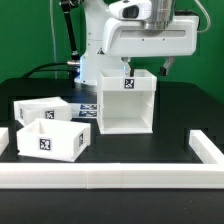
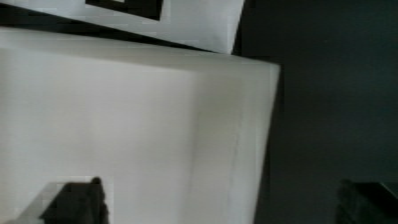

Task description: Assemble drawer

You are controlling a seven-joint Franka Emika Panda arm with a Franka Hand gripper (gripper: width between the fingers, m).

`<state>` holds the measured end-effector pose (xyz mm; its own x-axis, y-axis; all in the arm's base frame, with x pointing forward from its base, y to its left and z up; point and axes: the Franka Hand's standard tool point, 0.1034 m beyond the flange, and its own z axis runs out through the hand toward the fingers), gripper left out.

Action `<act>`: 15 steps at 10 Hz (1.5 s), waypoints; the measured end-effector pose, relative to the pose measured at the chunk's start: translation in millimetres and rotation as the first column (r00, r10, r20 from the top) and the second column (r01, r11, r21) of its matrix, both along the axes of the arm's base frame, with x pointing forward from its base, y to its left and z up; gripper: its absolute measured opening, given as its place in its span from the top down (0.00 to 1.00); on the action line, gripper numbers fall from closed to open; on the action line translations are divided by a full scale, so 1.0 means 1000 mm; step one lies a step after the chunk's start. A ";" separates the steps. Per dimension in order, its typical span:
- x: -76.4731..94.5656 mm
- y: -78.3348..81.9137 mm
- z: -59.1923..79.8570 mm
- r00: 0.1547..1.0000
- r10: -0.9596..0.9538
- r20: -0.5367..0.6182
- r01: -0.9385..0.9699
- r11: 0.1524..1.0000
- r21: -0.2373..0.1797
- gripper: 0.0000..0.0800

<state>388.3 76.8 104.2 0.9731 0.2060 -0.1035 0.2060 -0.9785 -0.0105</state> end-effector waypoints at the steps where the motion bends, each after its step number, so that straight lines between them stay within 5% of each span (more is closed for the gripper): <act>1: -0.001 0.000 -0.003 1.000 0.000 -0.003 0.000 1.000 0.001 0.19; 2: -0.002 0.000 -0.006 1.000 0.000 -0.009 0.000 1.000 0.001 0.30; 3: -0.002 0.000 -0.007 1.000 -0.001 -0.011 0.001 1.000 0.001 0.30; 5: 0.001 0.001 -0.004 1.000 -0.001 -0.010 0.001 1.000 0.000 0.73; 6: 0.001 0.001 -0.005 1.000 0.000 -0.009 0.000 1.000 0.001 0.73; 7: 0.001 0.001 -0.005 1.000 0.000 -0.010 0.000 1.000 0.001 0.89; 8: 0.001 0.001 -0.005 1.000 0.001 -0.009 -0.001 1.000 0.001 0.95; 13: 0.001 0.001 -0.005 1.000 0.001 -0.009 -0.001 1.000 0.001 0.95; 15: 0.017 -0.002 -0.004 1.000 0.007 -0.012 -0.007 1.000 0.007 0.95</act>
Offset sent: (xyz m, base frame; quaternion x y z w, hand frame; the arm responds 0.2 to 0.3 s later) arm 0.0037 0.0005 0.0035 -0.0079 -0.0064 0.0050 0.9999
